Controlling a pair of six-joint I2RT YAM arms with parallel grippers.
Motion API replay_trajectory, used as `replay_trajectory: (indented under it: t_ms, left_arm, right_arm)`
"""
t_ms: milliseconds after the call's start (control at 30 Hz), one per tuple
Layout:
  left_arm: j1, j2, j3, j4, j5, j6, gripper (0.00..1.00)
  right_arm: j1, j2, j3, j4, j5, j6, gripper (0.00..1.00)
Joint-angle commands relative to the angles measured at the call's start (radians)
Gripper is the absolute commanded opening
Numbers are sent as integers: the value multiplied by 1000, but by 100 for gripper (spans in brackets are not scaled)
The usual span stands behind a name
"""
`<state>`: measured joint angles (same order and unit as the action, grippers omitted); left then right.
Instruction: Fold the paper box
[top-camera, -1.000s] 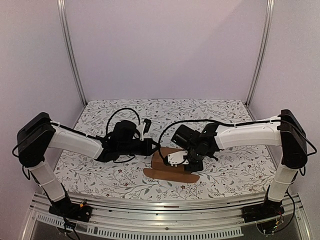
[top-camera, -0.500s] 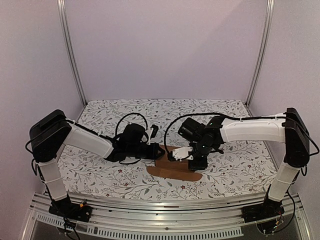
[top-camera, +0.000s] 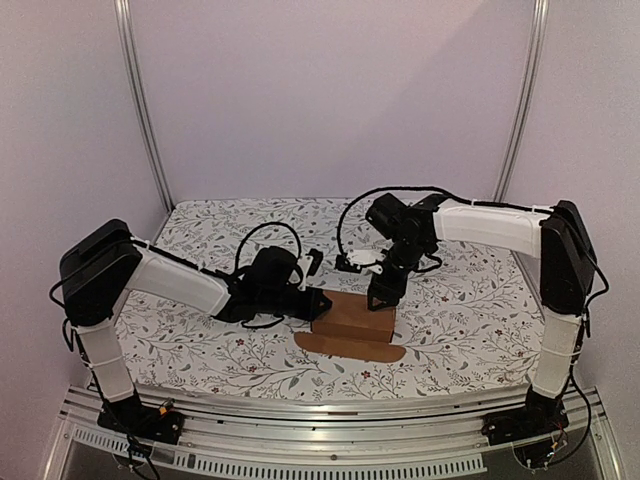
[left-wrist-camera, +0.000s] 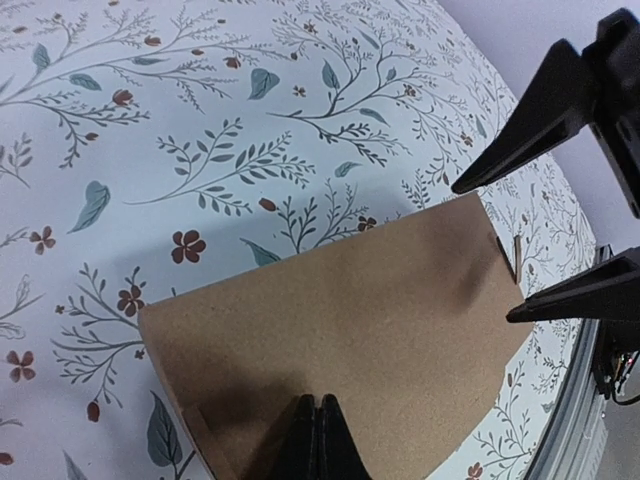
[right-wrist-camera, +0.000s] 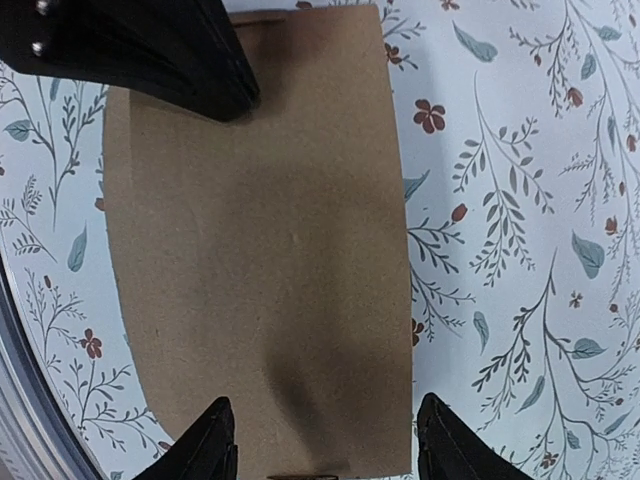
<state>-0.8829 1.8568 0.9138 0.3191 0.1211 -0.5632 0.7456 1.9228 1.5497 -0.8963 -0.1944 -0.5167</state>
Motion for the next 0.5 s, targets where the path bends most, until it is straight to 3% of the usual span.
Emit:
replay_trajectory:
  t_ms: [0,200,367,467]
  left_arm:
    - [-11,-11,4,-121,-33,41,0]
    - [-11,-69,8,-137,-54,60,1]
    - [-10,-277,-80,-212,-201,35,27]
    - [-4,-402,-181,-270,-271,10,33]
  right_arm:
    - [-11,43,-38,-17,-34,0,59]
    - [-11,88,-113,27,19,8,56]
    - [-22,100,-161,50,13,15,55]
    - [-51,59,-154,44,-15,22,61]
